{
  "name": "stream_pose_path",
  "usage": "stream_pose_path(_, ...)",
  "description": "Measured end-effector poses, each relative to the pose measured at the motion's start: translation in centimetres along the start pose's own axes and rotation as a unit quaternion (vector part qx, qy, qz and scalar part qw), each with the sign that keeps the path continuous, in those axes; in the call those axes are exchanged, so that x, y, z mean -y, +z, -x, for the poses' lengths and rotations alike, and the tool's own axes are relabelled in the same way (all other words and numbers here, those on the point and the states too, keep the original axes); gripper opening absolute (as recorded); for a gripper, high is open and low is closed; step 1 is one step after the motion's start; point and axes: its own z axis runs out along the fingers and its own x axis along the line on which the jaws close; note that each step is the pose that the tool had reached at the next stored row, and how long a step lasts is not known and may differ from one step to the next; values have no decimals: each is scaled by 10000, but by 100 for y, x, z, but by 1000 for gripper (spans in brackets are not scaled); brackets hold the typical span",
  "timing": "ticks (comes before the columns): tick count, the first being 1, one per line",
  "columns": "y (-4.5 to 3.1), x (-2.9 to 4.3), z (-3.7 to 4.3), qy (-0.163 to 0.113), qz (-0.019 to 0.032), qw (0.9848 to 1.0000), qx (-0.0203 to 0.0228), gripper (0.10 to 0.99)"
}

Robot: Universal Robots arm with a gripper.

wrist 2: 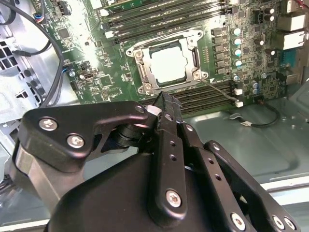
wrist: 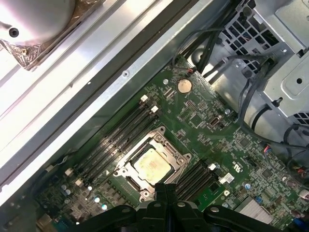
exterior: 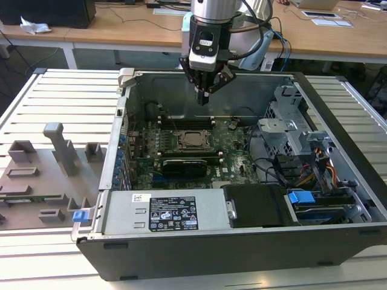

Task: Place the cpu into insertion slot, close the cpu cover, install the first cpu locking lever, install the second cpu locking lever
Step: 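Install the first cpu locking lever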

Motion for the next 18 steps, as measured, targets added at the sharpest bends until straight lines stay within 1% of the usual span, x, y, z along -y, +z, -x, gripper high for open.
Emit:
stream_pose_path(2, 0, 0, 0, -41, 1, 10000, 1, 106)
stream_pose_path(9, 0, 0, 0, -319, 7, 9995, 4, 106)
stream_pose_path(14, 0, 0, 0, -479, 10, 9989, 6, 106)
stream_pose_path(18, 0, 0, 0, -638, 13, 9980, 9, 106)
